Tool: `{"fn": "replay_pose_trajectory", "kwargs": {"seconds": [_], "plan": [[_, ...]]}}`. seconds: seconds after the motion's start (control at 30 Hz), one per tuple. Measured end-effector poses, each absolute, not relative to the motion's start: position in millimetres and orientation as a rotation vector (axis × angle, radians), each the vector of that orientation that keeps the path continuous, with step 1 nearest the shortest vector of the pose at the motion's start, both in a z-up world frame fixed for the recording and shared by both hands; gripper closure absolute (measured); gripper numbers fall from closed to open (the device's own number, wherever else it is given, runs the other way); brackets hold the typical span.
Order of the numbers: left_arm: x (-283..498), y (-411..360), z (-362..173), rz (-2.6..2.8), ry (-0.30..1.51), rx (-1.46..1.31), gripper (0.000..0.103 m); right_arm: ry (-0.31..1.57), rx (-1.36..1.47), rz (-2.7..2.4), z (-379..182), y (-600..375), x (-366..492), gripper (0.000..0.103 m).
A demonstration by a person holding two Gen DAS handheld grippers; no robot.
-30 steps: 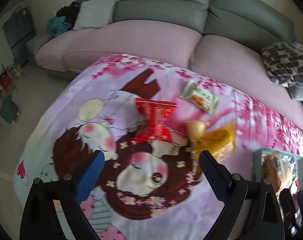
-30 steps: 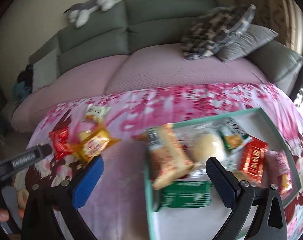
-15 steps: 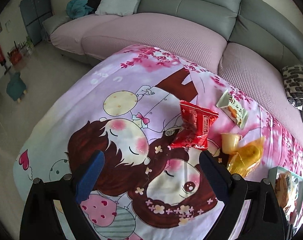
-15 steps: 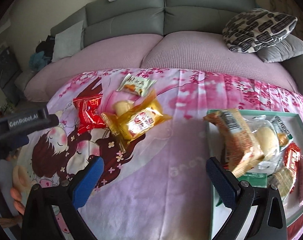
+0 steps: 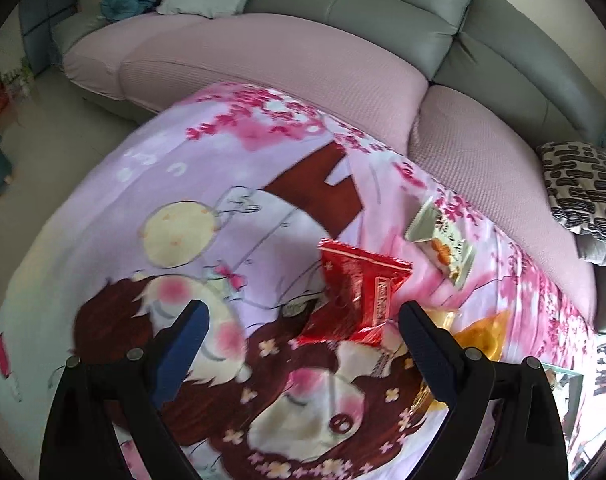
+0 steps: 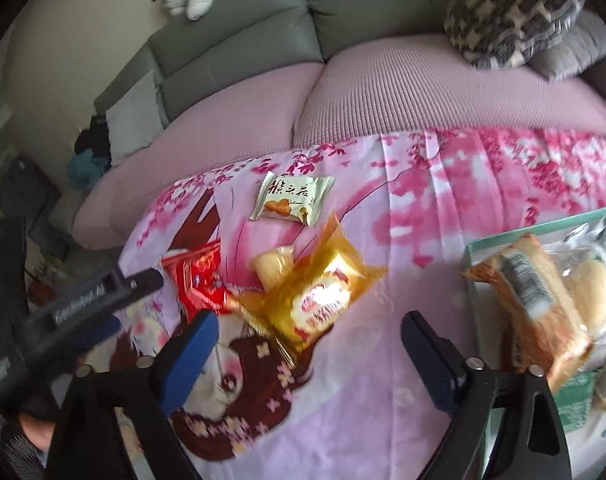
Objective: Organize snacks
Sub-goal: 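Move both open tools over the red pack and yellow bread pack, then grasp red wrapped pack with left tool while right tool grasps yellow bread pack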
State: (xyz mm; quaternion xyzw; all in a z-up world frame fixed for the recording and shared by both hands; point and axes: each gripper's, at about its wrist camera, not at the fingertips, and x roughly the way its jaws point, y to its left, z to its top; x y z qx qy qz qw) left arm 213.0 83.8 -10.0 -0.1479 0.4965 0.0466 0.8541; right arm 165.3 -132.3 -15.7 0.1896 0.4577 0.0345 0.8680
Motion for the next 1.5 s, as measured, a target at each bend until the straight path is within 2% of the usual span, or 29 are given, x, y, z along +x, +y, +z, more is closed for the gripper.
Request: {"fn": "replay_pose_trajectory", "kwargs": {"seconds": [0.23,0.4,0.6,0.77,0.83,1.03,1.5], "plan": [[229.3,74.4,-29.8,0.026,1.064,-0.321,0.007,1.057,0.478,0.033,-42.0,-139.3,201.4,0.026],[236.3,65.0,-39.4,-0.009,1.075,-0.315,0.010,1.115,0.480,0.003,-57.5,-136.3,216.0,0.031],[238.9,57.5,-47.7,-0.031,1.095,-0.306,0.030,1.150,0.392,-0.019,-62.5,-123.1,226.1,0.041],[238.2,55.8,-50.5,-0.038,1.103,-0.294,0.060,1.155,0.282,-0.023,-59.9,-109.6,226.0,0.052],[237.3,55.8,-48.5,-0.044,1.099,-0.289,0.063,1.154,0.252,-0.026,-59.1,-106.5,224.8,0.055],[231.5,56.3,-40.1,-0.054,1.107,-0.301,0.068,1.163,0.206,-0.033,-55.9,-103.6,219.4,0.059],[189.0,46.1,-8.6,-0.075,1.078,-0.290,0.069,1.151,0.241,-0.042,-35.6,-120.2,160.0,0.059]]}}
